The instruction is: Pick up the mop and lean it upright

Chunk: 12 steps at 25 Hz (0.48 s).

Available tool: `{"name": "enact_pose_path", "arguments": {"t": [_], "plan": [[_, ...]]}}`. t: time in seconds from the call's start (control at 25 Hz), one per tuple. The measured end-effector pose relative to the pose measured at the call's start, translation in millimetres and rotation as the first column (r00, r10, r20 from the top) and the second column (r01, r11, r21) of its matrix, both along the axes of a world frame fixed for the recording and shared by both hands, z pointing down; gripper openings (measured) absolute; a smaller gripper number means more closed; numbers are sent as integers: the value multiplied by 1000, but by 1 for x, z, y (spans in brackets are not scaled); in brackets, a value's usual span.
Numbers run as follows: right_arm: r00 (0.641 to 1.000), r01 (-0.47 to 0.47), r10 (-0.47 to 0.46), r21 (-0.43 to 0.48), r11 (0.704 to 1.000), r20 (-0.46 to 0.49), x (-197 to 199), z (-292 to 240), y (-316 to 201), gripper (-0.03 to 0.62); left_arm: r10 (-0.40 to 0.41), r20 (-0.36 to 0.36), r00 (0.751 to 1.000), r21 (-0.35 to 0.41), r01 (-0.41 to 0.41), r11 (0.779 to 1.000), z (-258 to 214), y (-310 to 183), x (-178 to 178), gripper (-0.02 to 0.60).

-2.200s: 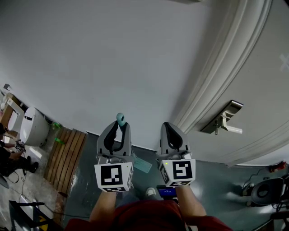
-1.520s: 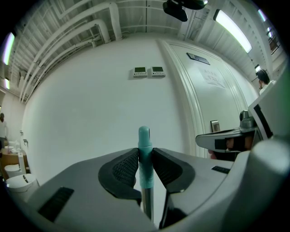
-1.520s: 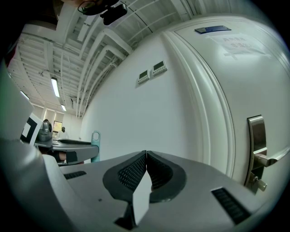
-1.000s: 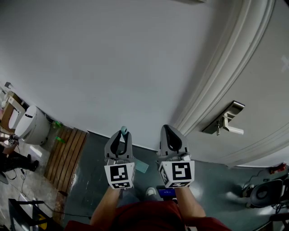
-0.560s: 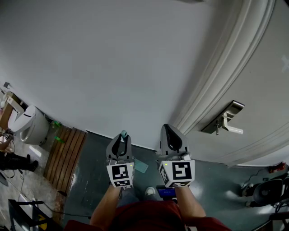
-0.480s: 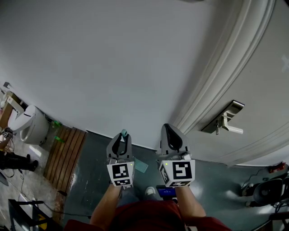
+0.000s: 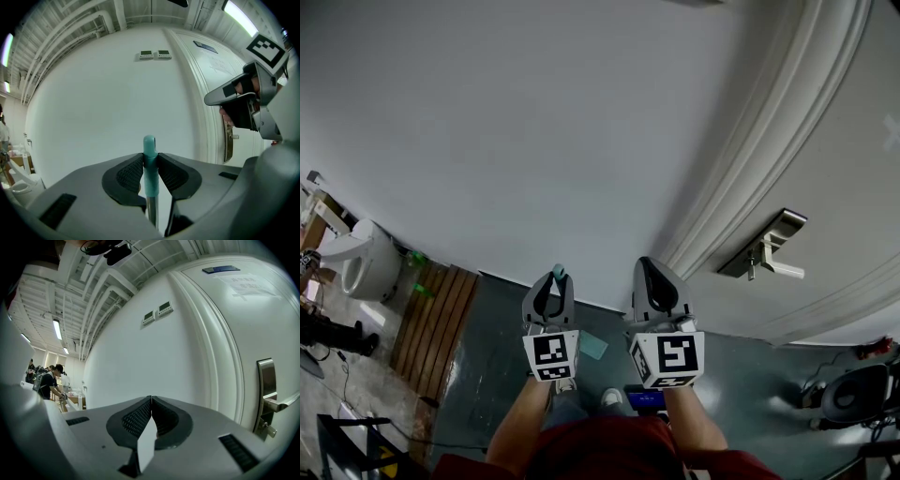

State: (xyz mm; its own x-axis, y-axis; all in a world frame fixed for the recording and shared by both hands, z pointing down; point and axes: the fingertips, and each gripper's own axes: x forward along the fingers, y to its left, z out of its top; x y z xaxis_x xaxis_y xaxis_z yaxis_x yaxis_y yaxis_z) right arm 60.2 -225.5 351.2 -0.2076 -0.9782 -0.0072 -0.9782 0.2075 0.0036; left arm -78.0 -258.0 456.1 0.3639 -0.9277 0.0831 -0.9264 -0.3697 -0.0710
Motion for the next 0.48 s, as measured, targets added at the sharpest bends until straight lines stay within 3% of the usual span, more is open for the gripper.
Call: {"name": "enact_pose_path", "arguments": {"t": [0.48], "plan": [[1000,-2,2,-5,1000,2,1,3,-4,17,16,2,1000,-6,-16,1000,4,-33,10,113]]}}
